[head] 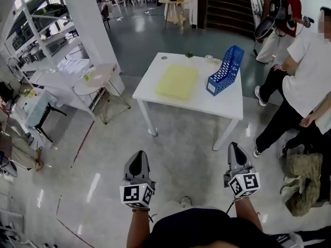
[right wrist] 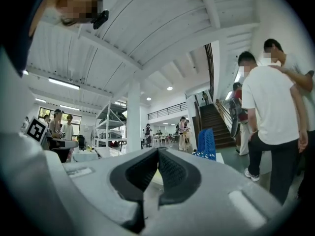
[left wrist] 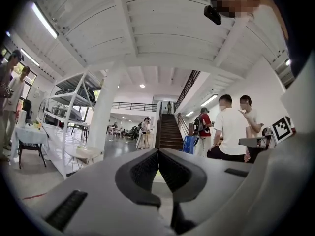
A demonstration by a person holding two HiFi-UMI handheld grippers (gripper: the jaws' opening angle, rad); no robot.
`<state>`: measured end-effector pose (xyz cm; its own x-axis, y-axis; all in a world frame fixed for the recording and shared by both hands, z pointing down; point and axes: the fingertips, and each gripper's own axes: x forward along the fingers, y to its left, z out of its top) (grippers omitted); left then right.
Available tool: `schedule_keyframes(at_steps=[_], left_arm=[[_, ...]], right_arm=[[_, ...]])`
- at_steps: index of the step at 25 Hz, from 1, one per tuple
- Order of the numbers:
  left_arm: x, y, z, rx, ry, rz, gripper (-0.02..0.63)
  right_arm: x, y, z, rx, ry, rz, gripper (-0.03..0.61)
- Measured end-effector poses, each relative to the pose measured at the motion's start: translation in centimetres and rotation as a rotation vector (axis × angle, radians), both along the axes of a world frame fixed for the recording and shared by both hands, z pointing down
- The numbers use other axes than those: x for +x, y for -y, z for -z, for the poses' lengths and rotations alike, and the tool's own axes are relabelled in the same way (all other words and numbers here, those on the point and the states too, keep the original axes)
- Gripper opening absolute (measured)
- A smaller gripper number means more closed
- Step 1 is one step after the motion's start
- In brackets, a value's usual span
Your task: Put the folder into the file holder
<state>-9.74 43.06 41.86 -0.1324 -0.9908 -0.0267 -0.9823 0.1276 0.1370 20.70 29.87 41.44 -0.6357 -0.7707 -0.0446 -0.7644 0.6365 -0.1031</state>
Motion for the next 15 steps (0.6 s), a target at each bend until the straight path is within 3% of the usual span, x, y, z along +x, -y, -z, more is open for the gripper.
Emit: schedule_keyframes(at_steps=[2, 6, 8, 10, 13, 14, 15], left_arm=[[0.1, 0.3, -0.4, -0.015, -0.001, -0.006, -0.002], [0.9, 1.0, -1.2, -0.042, 0.005, -0.042, 0.005], [1.3, 1.4, -1.2, -0.044, -0.01, -0.062, 0.041], [1.9, 1.9, -1.3, -0.057, -0.012, -0.094, 0.134], [2.2, 2.5, -1.6, -0.065, -0.025, -0.121, 0.268], [2.1, 2.6, -1.4, -0.053, -0.055, -0.117, 0.34], [1.9, 2.7, -1.2, -0.038, -0.088, -0.113, 0.468]], right_arm=[[0.0, 0.0, -0.1, -0.003, 0.017, 0.003, 0.016], [0.2, 0.6, -0.8, -0.01, 0.003, -0.004, 0.106], [0.1, 0.8, -0.9, -0.008, 0.0, 0.007, 0.195], [0.0, 1.0, -0.8, -0.009, 0.0, 0.022, 0.33], [-0.1, 1.2, -0.9, -0.02, 0.008, 0.041, 0.421], [-0.2, 1.2, -0.9, -0.024, 0.012, 0.045, 0.446], [-0.2, 1.2, -1.0, -0.028, 0.015, 0.049, 0.473]])
